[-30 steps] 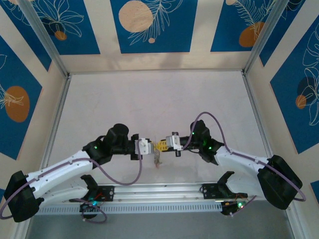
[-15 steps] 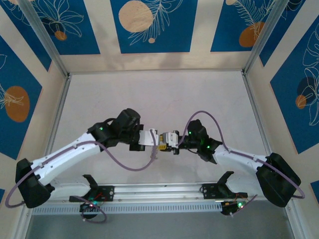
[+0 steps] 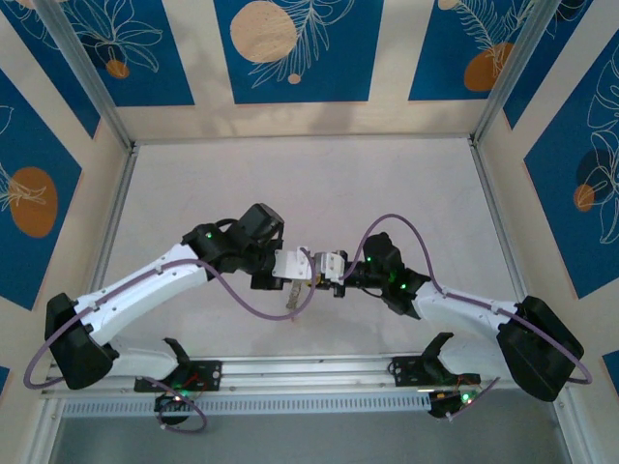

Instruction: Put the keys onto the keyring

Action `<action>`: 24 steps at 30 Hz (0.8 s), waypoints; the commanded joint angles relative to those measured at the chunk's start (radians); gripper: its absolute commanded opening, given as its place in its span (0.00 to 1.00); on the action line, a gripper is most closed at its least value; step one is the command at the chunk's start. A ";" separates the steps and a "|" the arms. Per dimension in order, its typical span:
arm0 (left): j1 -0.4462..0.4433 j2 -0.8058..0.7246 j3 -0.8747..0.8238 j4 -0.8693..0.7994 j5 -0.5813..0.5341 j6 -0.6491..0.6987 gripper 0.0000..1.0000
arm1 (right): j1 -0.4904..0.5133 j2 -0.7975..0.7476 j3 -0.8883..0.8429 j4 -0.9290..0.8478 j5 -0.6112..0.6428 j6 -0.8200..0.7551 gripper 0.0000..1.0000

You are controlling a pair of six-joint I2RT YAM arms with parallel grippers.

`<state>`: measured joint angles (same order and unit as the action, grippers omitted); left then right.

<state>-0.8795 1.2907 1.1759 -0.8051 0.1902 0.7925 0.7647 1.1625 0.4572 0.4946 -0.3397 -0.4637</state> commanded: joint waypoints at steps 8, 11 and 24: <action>-0.007 0.002 0.022 0.006 0.023 -0.034 0.00 | 0.005 -0.011 -0.043 0.098 -0.088 0.068 0.24; -0.007 -0.004 0.017 0.014 0.019 -0.052 0.00 | 0.004 -0.015 -0.050 0.090 -0.095 0.059 0.25; -0.008 -0.028 -0.032 0.085 0.097 -0.087 0.00 | 0.001 0.003 -0.050 0.136 -0.077 0.111 0.01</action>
<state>-0.8803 1.2903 1.1522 -0.7647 0.2424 0.7277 0.7639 1.1622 0.4126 0.5915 -0.4034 -0.3714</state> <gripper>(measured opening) 0.042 0.050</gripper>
